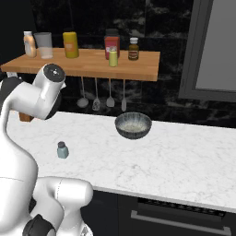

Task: Put the shaker and condiment bottle from the counter next to their counterparts in the cabinet.

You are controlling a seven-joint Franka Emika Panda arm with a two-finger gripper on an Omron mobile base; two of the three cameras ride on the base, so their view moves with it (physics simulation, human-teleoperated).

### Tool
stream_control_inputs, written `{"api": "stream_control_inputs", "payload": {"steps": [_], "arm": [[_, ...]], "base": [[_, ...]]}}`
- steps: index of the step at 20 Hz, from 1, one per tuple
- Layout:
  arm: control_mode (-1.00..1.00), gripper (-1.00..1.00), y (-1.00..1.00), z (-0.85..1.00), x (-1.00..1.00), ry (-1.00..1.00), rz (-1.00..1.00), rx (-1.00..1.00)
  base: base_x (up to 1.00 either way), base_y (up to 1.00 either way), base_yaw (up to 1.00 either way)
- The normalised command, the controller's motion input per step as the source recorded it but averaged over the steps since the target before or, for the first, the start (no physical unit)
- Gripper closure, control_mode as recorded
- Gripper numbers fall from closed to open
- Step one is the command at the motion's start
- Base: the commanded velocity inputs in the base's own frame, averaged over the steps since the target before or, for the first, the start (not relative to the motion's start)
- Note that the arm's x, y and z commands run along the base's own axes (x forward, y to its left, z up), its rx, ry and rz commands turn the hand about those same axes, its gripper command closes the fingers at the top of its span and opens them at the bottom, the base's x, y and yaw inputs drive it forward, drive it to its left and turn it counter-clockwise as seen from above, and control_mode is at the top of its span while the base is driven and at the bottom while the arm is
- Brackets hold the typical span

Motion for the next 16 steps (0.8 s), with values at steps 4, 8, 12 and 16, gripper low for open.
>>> {"api": "stream_control_inputs", "payload": {"steps": [4,8,12,16], "arm": [[-1.0,1.0,0.18,0.44,0.0,0.0,-0.04,0.0],[-1.0,1.0,0.18,0.39,0.0,0.0,-0.08,0.01],[-1.0,1.0,0.17,0.37,0.0,0.0,-0.08,0.02],[-1.0,1.0,0.18,0.35,0.0,0.0,-0.08,0.02]], "base": [[0.0,0.0,0.0],[0.0,0.0,0.0],[0.0,0.0,0.0],[0.0,0.0,0.0]]}}
